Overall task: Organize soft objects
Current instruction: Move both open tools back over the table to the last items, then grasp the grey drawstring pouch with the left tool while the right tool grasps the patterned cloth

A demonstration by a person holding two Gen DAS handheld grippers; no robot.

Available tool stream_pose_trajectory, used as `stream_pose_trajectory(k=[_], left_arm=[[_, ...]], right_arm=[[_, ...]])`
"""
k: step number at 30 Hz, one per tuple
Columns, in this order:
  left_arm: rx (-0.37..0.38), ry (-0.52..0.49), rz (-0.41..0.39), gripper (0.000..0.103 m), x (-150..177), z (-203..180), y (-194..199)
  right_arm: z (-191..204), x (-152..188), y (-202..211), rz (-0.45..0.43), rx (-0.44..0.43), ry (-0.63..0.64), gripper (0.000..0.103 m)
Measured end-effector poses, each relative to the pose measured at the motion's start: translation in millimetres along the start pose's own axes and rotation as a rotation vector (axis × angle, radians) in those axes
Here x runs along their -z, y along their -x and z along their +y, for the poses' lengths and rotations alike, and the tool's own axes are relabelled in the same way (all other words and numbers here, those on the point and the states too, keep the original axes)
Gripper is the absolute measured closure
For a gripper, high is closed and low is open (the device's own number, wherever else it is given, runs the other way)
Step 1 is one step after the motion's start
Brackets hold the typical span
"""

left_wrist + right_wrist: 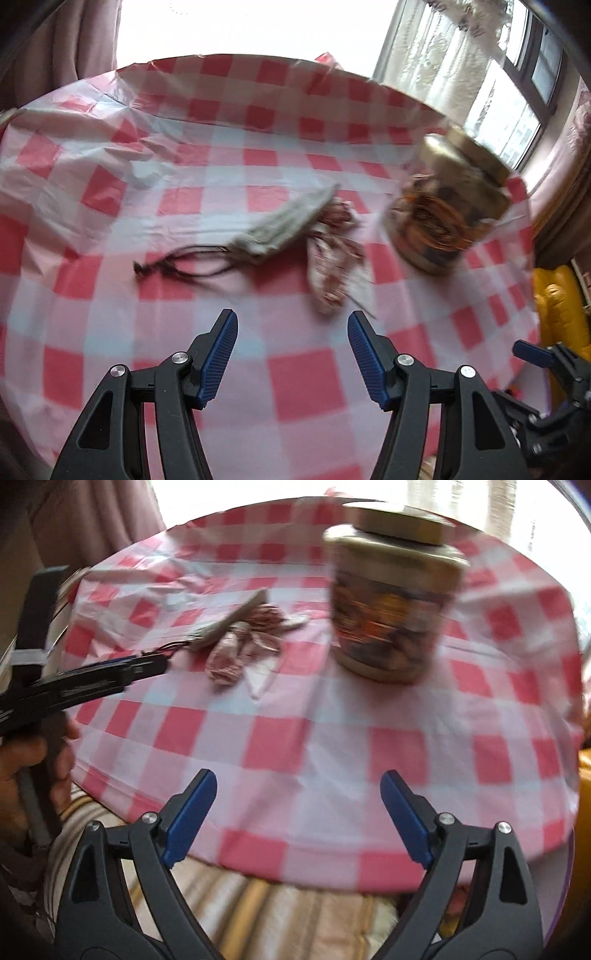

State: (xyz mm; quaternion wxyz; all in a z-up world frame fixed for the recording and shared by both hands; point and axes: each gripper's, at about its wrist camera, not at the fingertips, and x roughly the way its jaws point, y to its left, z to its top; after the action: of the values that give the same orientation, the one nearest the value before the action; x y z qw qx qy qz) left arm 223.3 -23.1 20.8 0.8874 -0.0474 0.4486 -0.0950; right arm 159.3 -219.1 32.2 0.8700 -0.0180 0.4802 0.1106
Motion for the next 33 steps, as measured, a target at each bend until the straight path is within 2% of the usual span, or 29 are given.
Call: stream_pose_trajectory(k=[9, 13, 16, 18, 20, 22, 27, 29, 30, 31, 32, 33], left_arm=[[-0.08, -0.191, 0.064, 0.04, -32.4, 9.0, -60.0], [-0.071, -0.256, 0.076, 0.04, -47.0, 8.7, -83.2], [0.021, -0.222, 0.103, 0.041, -57.9, 19.3, -97.2], [0.055, -0.18, 0.113, 0.049, -62.4, 29.2, -102.7], [0.1, -0.139, 0.108, 0.062, -66.0, 38.3, -101.9], [0.153, -0.075, 0.116, 0.07, -68.1, 48.7, -100.5], [0.177, -0.015, 0.104, 0.073, -62.6, 59.5, -94.2], [0.183, 0.005, 0.104, 0.074, -59.8, 60.9, -92.2], [0.182, 0.007, 0.104, 0.074, -59.3, 61.2, -92.0], [0.179, 0.007, 0.104, 0.074, -58.0, 60.5, -91.0], [0.177, 0.006, 0.104, 0.075, -57.0, 59.5, -89.9], [0.175, 0.006, 0.105, 0.075, -56.8, 59.0, -89.4]], right_arm=[[43.6, -48.3, -60.5, 0.038, -0.028, 0.097, 0.011], [50.7, -67.8, -85.5, 0.034, -0.016, 0.109, 0.011], [53.4, -80.2, -103.4, 0.033, -0.008, 0.116, 0.011], [56.4, -88.1, -113.8, 0.025, 0.006, 0.127, 0.011], [58.6, -96.1, -125.2, 0.02, 0.018, 0.137, 0.011], [59.2, -102.3, -132.9, 0.013, 0.023, 0.136, 0.011], [59.4, -112.1, -148.8, -0.01, 0.055, 0.11, 0.011], [62.2, -111.6, -153.0, -0.01, 0.064, 0.119, 0.025], [62.4, -111.0, -152.1, -0.025, 0.041, 0.111, 0.03], [63.0, -110.5, -151.0, -0.029, 0.045, 0.108, 0.042], [64.3, -110.1, -149.3, -0.032, 0.045, 0.111, 0.063], [65.6, -109.7, -146.9, -0.032, 0.041, 0.118, 0.074]])
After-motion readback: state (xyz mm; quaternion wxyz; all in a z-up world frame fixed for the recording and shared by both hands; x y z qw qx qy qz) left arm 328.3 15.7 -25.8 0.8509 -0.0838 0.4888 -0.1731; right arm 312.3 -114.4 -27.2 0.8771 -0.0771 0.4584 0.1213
